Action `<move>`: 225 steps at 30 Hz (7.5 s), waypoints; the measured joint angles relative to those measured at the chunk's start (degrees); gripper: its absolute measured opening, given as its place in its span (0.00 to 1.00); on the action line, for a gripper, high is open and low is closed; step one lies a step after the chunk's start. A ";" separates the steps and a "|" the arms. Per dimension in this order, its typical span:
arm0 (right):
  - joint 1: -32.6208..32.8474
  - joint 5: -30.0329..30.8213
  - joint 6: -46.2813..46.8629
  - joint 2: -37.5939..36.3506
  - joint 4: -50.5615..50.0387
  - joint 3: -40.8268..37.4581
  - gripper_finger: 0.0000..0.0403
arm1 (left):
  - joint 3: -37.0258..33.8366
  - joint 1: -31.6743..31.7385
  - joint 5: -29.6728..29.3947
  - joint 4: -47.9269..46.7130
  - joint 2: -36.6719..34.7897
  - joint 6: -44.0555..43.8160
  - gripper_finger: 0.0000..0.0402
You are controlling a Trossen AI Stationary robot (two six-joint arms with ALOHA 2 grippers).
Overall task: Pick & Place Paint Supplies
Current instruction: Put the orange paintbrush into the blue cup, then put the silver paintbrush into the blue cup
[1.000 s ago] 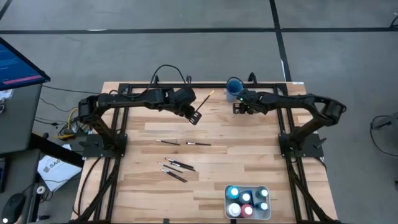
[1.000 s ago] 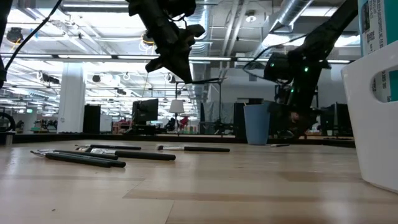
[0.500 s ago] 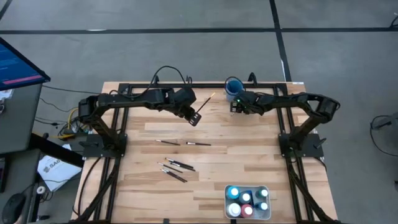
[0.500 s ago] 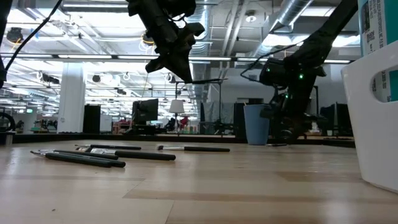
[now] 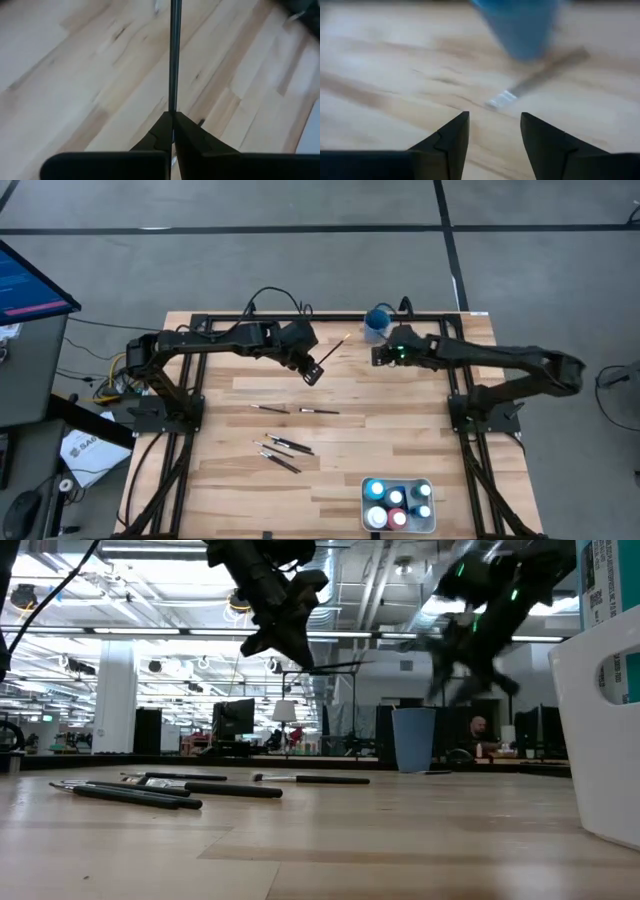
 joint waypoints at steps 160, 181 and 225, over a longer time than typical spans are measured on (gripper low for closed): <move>0.88 -18.32 -28.37 -5.97 6.39 3.06 0.00 | -33.92 2.32 4.01 67.78 -14.91 -9.75 0.45; 10.29 -19.70 -26.00 0.69 27.26 3.13 0.00 | -34.73 2.03 4.91 83.46 -9.11 -10.22 0.55; 13.56 -19.90 -25.65 2.68 32.64 3.15 0.00 | -32.96 1.53 5.25 87.77 -8.85 -7.71 0.31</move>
